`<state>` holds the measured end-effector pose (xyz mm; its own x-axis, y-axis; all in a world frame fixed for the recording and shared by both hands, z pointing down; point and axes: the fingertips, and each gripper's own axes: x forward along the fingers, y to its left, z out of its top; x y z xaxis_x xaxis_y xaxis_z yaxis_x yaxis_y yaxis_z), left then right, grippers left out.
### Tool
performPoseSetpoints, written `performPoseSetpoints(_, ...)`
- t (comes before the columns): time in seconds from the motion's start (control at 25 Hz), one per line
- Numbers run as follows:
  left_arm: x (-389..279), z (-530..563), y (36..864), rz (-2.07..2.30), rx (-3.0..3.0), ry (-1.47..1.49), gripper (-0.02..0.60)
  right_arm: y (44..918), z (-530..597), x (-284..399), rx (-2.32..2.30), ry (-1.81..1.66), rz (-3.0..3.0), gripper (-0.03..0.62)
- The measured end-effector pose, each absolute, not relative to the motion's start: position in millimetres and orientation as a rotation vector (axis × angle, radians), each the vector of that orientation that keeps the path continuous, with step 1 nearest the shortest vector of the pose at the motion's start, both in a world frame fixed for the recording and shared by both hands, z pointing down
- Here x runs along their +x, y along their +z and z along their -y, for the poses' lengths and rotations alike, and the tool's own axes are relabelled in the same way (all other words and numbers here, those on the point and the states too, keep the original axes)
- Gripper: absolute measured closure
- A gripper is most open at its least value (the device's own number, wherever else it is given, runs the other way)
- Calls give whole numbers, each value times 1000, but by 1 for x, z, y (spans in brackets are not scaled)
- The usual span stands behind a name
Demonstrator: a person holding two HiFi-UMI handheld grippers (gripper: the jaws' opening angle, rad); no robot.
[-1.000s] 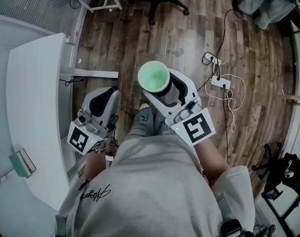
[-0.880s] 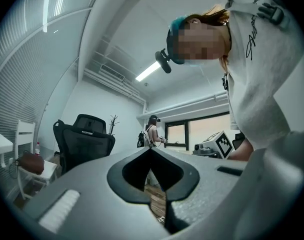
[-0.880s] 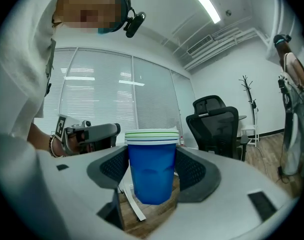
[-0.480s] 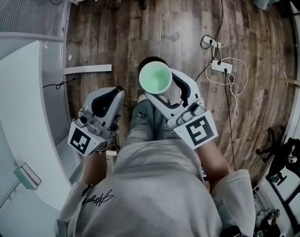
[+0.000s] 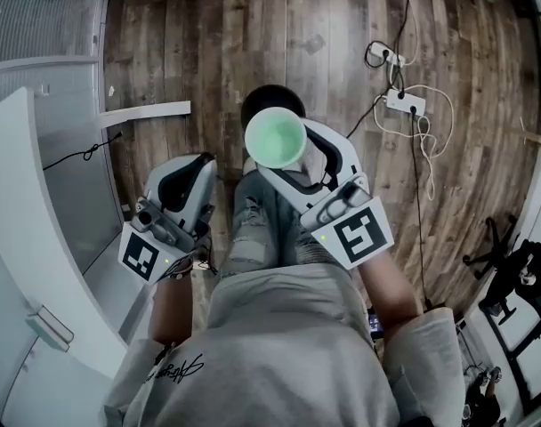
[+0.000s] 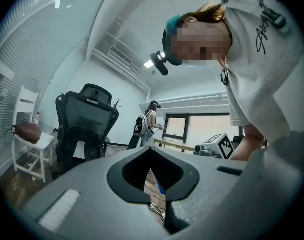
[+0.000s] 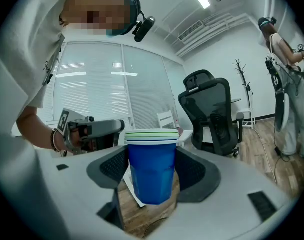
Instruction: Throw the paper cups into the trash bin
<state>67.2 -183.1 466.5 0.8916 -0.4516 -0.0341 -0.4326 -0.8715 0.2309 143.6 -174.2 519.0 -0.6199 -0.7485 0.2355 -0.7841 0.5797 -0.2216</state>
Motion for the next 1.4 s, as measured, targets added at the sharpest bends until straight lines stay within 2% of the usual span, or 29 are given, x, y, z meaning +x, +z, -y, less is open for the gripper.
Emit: performPoseSetpoints(1.4,56,199,669,652,2660,-13,578,764,178,122,1201,659,2554,306)
